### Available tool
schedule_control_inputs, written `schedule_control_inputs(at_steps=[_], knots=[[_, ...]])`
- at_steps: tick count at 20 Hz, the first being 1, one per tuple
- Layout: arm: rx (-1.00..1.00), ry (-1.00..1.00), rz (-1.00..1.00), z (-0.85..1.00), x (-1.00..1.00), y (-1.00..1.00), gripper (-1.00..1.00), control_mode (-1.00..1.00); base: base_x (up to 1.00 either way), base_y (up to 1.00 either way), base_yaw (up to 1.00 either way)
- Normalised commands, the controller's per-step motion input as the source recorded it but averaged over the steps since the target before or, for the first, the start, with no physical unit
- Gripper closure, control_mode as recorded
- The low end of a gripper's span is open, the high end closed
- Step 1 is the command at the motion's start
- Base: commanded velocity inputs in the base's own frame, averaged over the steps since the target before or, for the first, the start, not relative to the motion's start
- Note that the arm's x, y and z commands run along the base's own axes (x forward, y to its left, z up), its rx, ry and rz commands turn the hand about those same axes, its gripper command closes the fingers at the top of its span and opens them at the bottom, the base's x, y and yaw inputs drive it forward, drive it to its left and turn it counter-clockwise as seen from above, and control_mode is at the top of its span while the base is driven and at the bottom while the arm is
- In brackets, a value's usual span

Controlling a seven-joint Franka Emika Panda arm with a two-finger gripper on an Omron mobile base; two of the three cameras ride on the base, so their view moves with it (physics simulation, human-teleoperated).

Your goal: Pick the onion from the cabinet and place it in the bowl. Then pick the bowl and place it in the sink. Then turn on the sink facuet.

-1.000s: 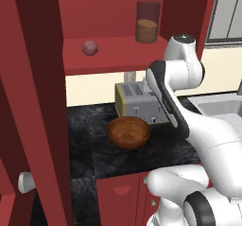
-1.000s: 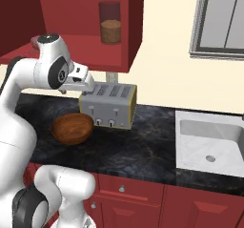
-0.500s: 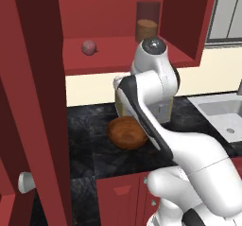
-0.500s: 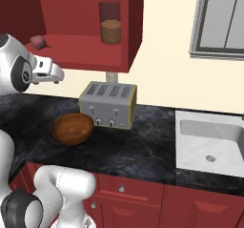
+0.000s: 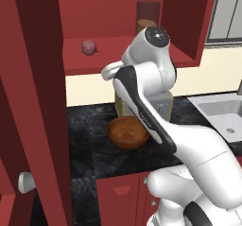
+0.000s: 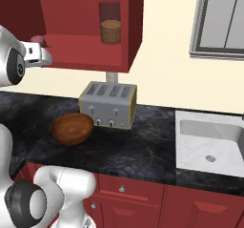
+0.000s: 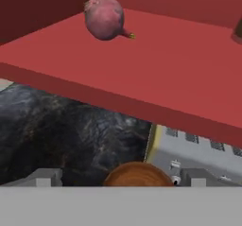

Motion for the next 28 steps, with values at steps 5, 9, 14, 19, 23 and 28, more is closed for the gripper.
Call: schedule_control_inputs(at_steps=[5, 9, 14, 19, 23, 28], knots=[[0.0, -0.18, 0.29, 0.29, 0.18, 0.01, -1.0, -1.0, 0.0, 0.0, 0.0], [-0.01, -0.15, 0.17, 0.18, 0.52, 0.34, -1.0, -1.0, 0.0, 0.0, 0.0], [-0.02, -0.05, 0.03, 0.07, 0.55, 0.4, -1.0, -1.0, 0.0, 0.0, 0.0], [0.0, 0.0, 0.0, 0.03, 0.57, 0.16, -1.0, -1.0, 0.0, 0.0, 0.0], [0.0, 0.0, 0.0, 0.08, 0.55, 0.11, -1.0, -1.0, 0.0, 0.0, 0.0], [0.0, 0.0, 0.0, 0.02, 0.6, 0.29, -1.0, -1.0, 0.0, 0.0, 0.0]])
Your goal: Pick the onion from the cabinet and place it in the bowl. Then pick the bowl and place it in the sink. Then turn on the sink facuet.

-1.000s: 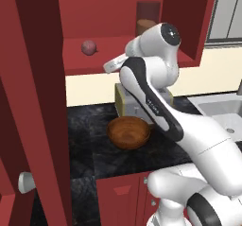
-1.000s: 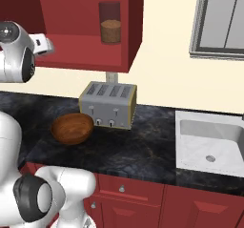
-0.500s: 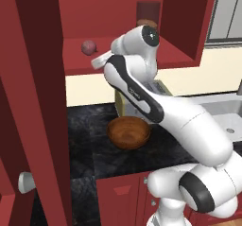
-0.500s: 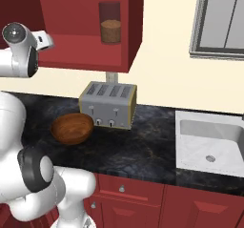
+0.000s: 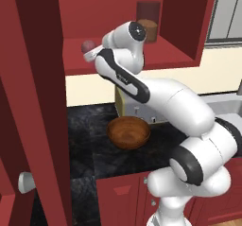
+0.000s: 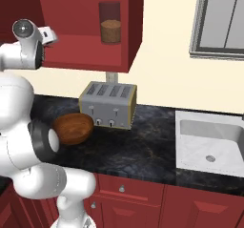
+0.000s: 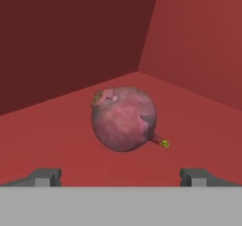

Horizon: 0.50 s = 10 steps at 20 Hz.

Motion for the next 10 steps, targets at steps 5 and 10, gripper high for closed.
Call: schedule_control_inputs(at_steps=[5, 10], knots=[[-0.01, 0.0, 0.0, 0.0, 0.45, 0.42, -1.0, -1.0, 0.0, 0.0, 0.0], [0.0, 0.0, 0.0, 0.0, 0.38, 0.25, -1.0, -1.0, 0.0, 0.0, 0.0]])
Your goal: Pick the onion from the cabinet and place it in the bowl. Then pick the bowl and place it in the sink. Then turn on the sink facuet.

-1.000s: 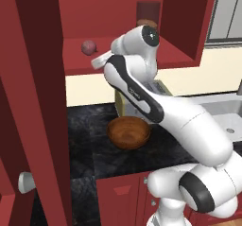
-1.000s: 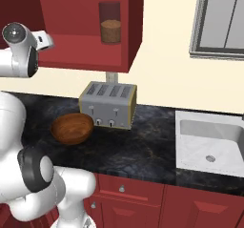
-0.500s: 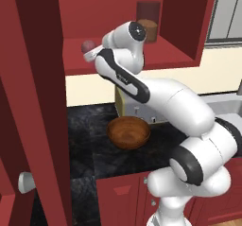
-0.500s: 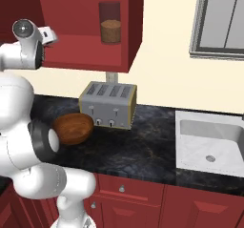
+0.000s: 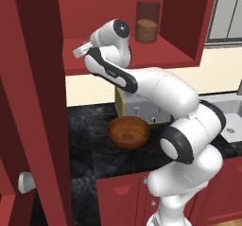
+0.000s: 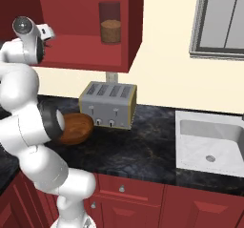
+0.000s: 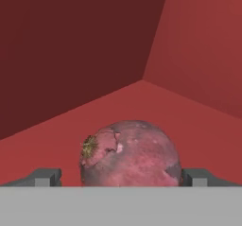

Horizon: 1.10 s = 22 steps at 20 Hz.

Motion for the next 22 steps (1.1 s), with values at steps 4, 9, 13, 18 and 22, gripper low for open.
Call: schedule_control_inputs(at_steps=[4, 9, 13, 18, 22], knots=[[0.0, 0.0, 0.0, 0.0, 0.18, 0.01, -1.0, -1.0, 0.0, 0.0, 0.0], [0.0, 0.0, 0.0, 0.0, 0.01, 0.0, -1.0, -1.0, 0.0, 0.0, 0.0], [0.0, 0.0, 0.0, -0.01, 0.0, 0.0, 1.0, -1.0, 0.0, 0.0, 0.0], [0.0, 0.0, 0.0, 0.0, 0.0, -0.03, 1.0, -1.0, 0.0, 0.0, 0.0], [0.0, -0.03, 0.0, 0.0, -0.13, -0.25, 1.0, -1.0, 0.0, 0.0, 0.0]])
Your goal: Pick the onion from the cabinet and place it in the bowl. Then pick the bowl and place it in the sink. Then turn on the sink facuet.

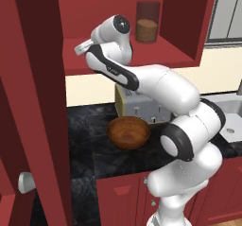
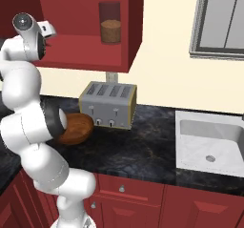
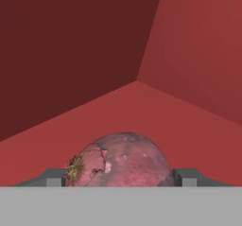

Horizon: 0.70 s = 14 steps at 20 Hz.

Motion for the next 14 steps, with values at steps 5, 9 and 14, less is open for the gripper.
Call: schedule_control_inputs(at_steps=[5, 9, 14], knots=[[0.0, 0.0, 0.0, 0.0, -0.26, -0.16, 1.0, -1.0, 0.0, 0.0, 0.0], [0.0, -0.01, -0.02, 0.0, -0.7, -0.45, 1.0, -1.0, 0.0, 0.0, 0.0], [0.0, -0.06, -0.09, 0.0, -1.0, -0.35, 1.0, -1.0, 0.0, 0.0, 0.0]])
